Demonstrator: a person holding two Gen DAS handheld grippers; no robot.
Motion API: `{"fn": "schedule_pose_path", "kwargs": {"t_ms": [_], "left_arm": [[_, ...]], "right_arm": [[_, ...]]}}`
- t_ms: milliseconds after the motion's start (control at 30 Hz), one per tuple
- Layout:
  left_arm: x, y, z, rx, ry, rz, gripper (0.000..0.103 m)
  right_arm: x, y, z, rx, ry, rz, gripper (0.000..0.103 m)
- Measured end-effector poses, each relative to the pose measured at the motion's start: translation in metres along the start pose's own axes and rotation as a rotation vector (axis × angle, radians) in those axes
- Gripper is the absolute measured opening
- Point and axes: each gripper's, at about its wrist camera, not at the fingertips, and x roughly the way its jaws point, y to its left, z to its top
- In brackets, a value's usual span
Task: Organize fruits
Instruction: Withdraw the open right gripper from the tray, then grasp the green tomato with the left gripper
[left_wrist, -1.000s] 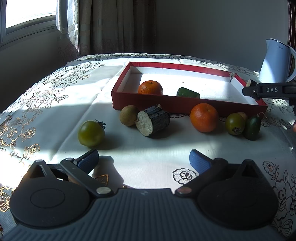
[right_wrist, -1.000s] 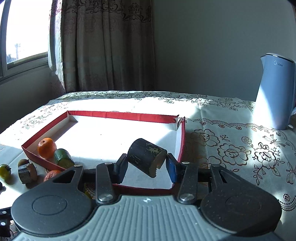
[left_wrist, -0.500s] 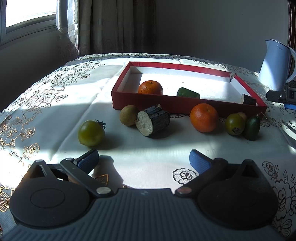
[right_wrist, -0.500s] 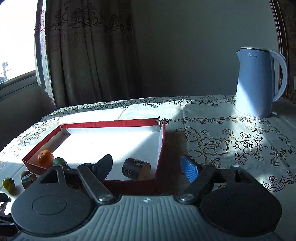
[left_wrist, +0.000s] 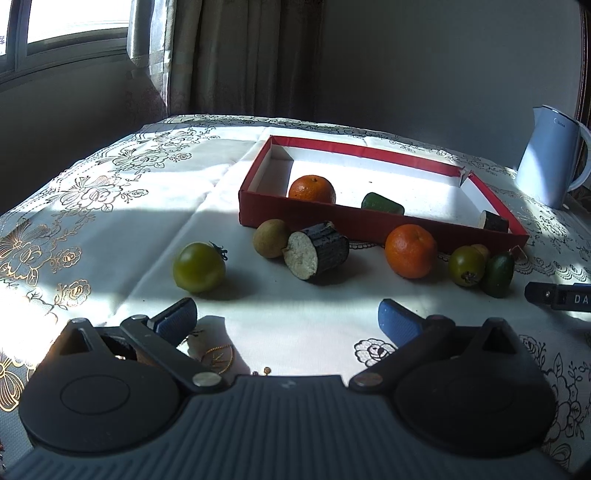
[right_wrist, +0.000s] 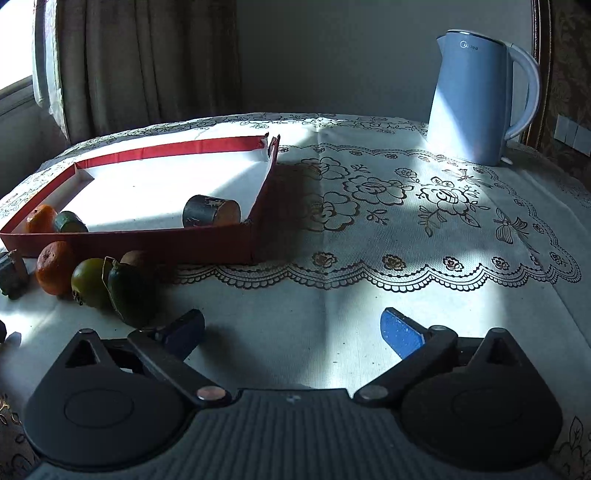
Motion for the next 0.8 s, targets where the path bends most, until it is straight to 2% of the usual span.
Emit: {"fn": "schedule_pose_path", "kwargs": {"t_ms": [167,267,400,633,733,800], "left_arm": [[-0.016,0.018,-0.003,-0.020,-0.046,0.058,0.100],[-0.027,0.032,-0.001,-0.033,-0.088,0.113,0.093],[-0.036,0.046,0.005,-0.051,-0.145,0.197,0.090],[-0.034,0.048,0.011,0.024,-0.194,0.265,0.090],[-0.028,0.041,0.011,0.083,-0.184,0.252,0.079],[-0.022,0.039,0.012,0.104,-0.166,0.235,0.064]], "right_arm": [[0.000,0.000,0.000,0.003,0.001,0.006,0.103],[0.000,0.000,0.000,0.004,0.001,0.008,0.103],[0.000,-0.001,0.000,0.007,0.000,0.010,0.103],[0.000,-0.001,0.001,0.009,-0.001,0.013,0.103],[0.000,-0.001,0.001,0.009,-0.001,0.013,0.103],[0.000,-0.002,0.000,0.008,-0.001,0.012,0.103]]}}
